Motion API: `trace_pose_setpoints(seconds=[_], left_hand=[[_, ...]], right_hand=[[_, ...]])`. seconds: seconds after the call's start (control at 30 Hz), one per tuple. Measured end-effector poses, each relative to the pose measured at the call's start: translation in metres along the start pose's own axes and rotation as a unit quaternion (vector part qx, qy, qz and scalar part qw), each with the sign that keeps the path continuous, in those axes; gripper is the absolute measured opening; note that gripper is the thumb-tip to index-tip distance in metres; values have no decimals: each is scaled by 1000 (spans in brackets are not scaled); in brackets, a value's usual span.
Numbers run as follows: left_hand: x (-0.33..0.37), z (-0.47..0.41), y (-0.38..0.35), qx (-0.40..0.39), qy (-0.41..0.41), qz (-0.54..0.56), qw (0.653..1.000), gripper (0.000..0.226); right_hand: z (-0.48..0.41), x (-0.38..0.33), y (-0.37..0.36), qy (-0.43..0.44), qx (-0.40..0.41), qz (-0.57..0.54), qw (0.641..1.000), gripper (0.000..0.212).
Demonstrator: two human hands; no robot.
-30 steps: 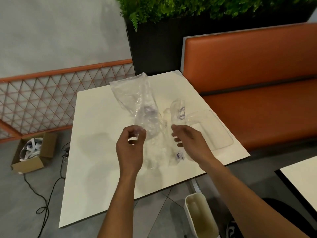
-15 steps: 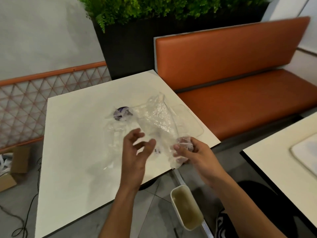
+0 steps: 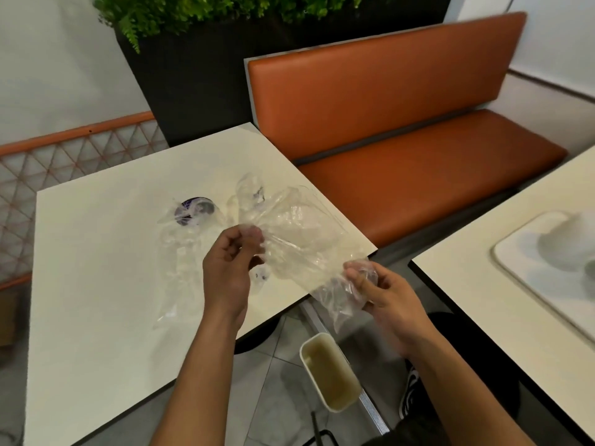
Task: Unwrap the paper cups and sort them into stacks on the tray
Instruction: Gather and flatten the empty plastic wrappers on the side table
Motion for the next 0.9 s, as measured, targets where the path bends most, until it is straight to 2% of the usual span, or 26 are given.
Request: trace_pose_setpoints(seconds=[0.17,0.27,0.37,0.43,0.53,0.63,0.73,0.77,0.9], left_hand=[[1,-4,-19,-19,-6,15,1000,10],[-2,-1,-28,-22,0,22,1000,23],[-18,10,-40,-44,65,17,997,42],[-32,22,-53,-91,109,-15,990,53],[-43,35,-69,-150,130,-44,979,40],[-44,35,-71,-161,104,-77,979,21],[-45,31,-70,-180,85,-111,974,16],[-46,30,-70,-190,88,-115,971,16],[-46,27,-73,-237,88,-134,958,24]], right_hand=[[6,14,25,-21,36,-57,998,44],[9,14,31,-9,33,-113,993,43],[9,14,32,3,25,-139,990,39],[10,13,30,2,15,-126,992,44],[11,12,24,-12,-6,-89,996,45],[6,13,19,-46,-20,-74,996,38],[1,8,15,-74,-21,-22,997,68],[0,3,15,-79,-7,-4,997,72],[-7,-16,20,-47,75,-15,996,43]])
Point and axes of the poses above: each hand's wrist, its own z-axis away from the middle knuckle, its own y-axis out of the back of the hand, x = y × z, the point moved 7 cm from there along -z, towards the middle knuckle, and after that the axes turned 6 degrees about z, right-handed, at the moved point
